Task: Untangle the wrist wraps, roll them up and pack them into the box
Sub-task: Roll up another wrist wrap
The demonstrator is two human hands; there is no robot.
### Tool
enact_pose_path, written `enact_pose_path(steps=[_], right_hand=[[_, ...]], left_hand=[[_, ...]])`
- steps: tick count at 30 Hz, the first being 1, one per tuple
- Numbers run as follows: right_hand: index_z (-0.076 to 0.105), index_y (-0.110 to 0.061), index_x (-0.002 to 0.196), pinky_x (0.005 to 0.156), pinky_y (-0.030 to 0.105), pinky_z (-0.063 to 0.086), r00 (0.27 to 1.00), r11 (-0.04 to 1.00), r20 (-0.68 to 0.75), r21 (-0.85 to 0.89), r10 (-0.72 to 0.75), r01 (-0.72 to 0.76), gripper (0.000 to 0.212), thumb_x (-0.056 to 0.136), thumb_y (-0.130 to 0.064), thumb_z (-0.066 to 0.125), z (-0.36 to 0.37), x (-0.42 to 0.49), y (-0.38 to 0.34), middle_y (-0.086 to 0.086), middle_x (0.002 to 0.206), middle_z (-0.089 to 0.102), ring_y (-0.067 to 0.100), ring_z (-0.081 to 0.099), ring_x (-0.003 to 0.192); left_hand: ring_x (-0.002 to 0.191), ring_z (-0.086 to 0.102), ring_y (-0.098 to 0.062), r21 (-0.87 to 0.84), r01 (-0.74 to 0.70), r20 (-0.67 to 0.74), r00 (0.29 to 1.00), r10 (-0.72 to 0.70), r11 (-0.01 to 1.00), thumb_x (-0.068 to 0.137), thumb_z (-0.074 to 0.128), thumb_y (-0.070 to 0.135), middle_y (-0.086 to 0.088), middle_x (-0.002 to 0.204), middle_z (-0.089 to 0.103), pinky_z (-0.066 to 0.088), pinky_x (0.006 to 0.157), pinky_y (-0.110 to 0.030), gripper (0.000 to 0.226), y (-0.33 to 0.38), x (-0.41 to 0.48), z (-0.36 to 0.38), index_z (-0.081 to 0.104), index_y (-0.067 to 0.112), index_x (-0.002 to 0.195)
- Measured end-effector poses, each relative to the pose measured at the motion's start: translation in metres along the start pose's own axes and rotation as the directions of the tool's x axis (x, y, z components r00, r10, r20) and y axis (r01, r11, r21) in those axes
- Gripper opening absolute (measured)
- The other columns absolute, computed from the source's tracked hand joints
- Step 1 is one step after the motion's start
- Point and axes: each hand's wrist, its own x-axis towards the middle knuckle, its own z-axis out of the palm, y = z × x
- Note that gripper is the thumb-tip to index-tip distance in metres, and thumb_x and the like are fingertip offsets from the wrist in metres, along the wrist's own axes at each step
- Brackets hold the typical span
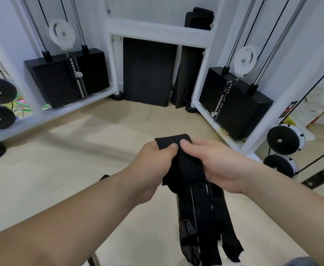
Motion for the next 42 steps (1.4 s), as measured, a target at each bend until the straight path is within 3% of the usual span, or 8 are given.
enact_pose_path(steps=[6, 17, 20, 23, 33, 37, 40, 42], right_hand=[[0.070, -0.010, 0.124, 0.099, 0.049, 0.062, 0.999, 0.976, 0.035, -0.218, 0.039, -0.030, 0.034, 0.112, -0.036, 0.052, -0.006, -0.001, 0.010, 0.013, 0.115, 0.080, 0.030, 0.077, 0.110], [0.069, -0.009, 0.127, 0.098, 0.050, 0.062, 0.994, 1.000, -0.108, 0.024, 0.019, -0.017, 0.040, 0.116, -0.034, 0.040, -0.010, 0.001, 0.007, 0.015, 0.118, 0.079, 0.033, 0.077, 0.110], [0.068, -0.009, 0.118, 0.065, 0.037, 0.060, 0.994, 0.992, -0.110, -0.128, 0.004, -0.019, 0.048, 0.116, -0.043, 0.035, -0.008, -0.001, 0.010, 0.012, 0.094, 0.078, 0.026, 0.074, 0.076], [0.061, -0.011, 0.109, 0.055, 0.033, 0.053, 0.993, 0.959, -0.119, -0.280, -0.003, -0.031, 0.046, 0.116, -0.045, 0.030, -0.005, -0.001, 0.016, 0.013, 0.080, 0.067, 0.021, 0.060, 0.058], [0.058, -0.010, 0.118, 0.065, 0.037, 0.057, 0.997, 0.931, -0.080, -0.361, 0.015, -0.043, 0.054, 0.112, -0.056, 0.030, -0.006, -0.001, 0.023, 0.015, 0.083, 0.072, 0.030, 0.067, 0.071], [0.063, -0.023, 0.128, 0.077, 0.037, 0.062, 0.969, 0.949, -0.205, -0.308, -0.141, 0.072, 0.029, 0.114, -0.030, 0.039, -0.013, -0.001, 0.016, 0.010, 0.111, 0.074, 0.020, 0.074, 0.089], [0.059, -0.046, 0.139, 0.094, 0.024, 0.059, 0.920, 0.860, -0.180, -0.452, -0.348, 0.237, 0.056, 0.102, -0.003, 0.057, -0.014, -0.001, 0.019, -0.015, 0.133, 0.063, 0.004, 0.064, 0.122], [0.065, -0.050, 0.134, 0.105, 0.021, 0.051, 0.890, 0.793, -0.103, -0.507, -0.445, 0.338, 0.055, 0.098, -0.008, 0.069, -0.007, -0.002, 0.020, -0.025, 0.140, 0.061, -0.004, 0.054, 0.134]], left_hand=[[0.103, 0.079, -0.029, -0.227, 0.068, -0.098, 0.991, -0.093, 0.972, 0.107, 0.059, 0.018, -0.014, 0.113, 0.080, 0.060, 0.100, -0.045, 0.025, 0.006, 0.014, -0.009, 0.065, 0.002, 0.125], [0.097, 0.080, -0.031, 0.104, 0.086, 0.033, 0.995, -0.089, 0.991, 0.110, 0.052, 0.032, -0.011, 0.106, 0.082, 0.064, 0.074, -0.037, 0.029, 0.004, -0.008, 0.004, 0.071, 0.013, 0.122], [0.097, 0.079, -0.030, 0.097, 0.079, 0.006, 0.997, -0.080, 0.992, 0.112, 0.048, 0.031, -0.013, 0.109, 0.080, 0.065, 0.076, -0.038, 0.030, 0.002, -0.010, 0.006, 0.067, 0.011, 0.123], [0.101, 0.078, -0.030, 0.069, 0.063, -0.017, 0.998, -0.062, 0.996, 0.112, 0.047, 0.032, -0.013, 0.109, 0.080, 0.064, 0.090, -0.045, 0.030, 0.004, -0.010, 0.009, 0.066, 0.011, 0.122], [0.104, 0.077, -0.034, 0.078, 0.069, -0.011, 0.998, -0.068, 0.995, 0.109, 0.053, 0.018, -0.016, 0.110, 0.080, 0.063, 0.094, -0.048, 0.023, 0.010, -0.010, 0.005, 0.067, 0.007, 0.122], [0.078, 0.078, -0.028, -0.100, 0.078, -0.115, 0.989, -0.090, 0.992, 0.106, 0.054, 0.004, -0.009, 0.080, 0.080, 0.061, 0.071, -0.041, 0.023, 0.020, -0.010, 0.000, 0.074, 0.008, 0.094], [0.069, 0.075, -0.026, -0.180, 0.084, -0.089, 0.991, -0.101, 0.980, 0.101, 0.052, 0.000, -0.011, 0.079, 0.080, 0.057, 0.070, -0.040, 0.044, 0.024, -0.011, -0.005, 0.081, 0.008, 0.069], [0.064, 0.075, -0.024, -0.197, 0.101, -0.041, 0.993, -0.111, 0.975, 0.100, 0.050, 0.001, -0.013, 0.081, 0.079, 0.055, 0.066, -0.037, 0.035, 0.023, -0.013, -0.006, 0.078, 0.005, 0.080]])
